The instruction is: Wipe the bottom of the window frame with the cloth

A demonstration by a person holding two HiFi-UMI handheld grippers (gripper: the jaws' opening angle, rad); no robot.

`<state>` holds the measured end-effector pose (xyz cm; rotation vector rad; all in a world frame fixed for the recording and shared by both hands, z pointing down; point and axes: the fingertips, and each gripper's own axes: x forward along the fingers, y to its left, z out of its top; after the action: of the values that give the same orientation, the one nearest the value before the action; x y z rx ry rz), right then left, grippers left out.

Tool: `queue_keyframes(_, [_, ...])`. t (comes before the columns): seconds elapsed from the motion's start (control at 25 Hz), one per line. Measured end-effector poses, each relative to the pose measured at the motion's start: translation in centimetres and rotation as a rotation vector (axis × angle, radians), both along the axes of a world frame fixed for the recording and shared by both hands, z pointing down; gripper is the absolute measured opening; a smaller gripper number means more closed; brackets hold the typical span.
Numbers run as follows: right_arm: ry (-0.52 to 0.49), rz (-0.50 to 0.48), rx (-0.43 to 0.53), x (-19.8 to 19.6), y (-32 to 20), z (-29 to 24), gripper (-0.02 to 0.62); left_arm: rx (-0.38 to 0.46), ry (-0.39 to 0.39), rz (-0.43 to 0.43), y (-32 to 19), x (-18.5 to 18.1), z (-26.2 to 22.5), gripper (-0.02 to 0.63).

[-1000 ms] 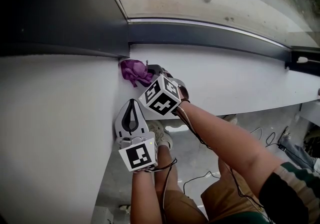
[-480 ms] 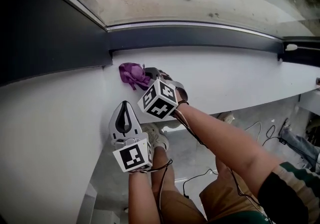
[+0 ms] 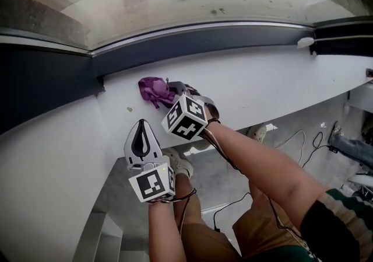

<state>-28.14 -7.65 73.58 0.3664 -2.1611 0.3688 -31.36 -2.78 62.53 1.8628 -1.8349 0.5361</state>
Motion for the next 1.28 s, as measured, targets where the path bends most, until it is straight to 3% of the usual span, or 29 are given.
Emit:
queue_keyframes(0.56, [0.021, 0.114, -0.006, 10.9, -2.0, 0.2, 0.145, 0.003, -0.006, 0.124, -3.1, 8.7, -0.1, 0.003])
queue_keyframes(1.28, [0.055, 0.253, 0.008, 26.6, -4.7, 0.1, 0.145, 0.014, 0.015, 0.283, -6.9, 22.9, 0.0, 0.003])
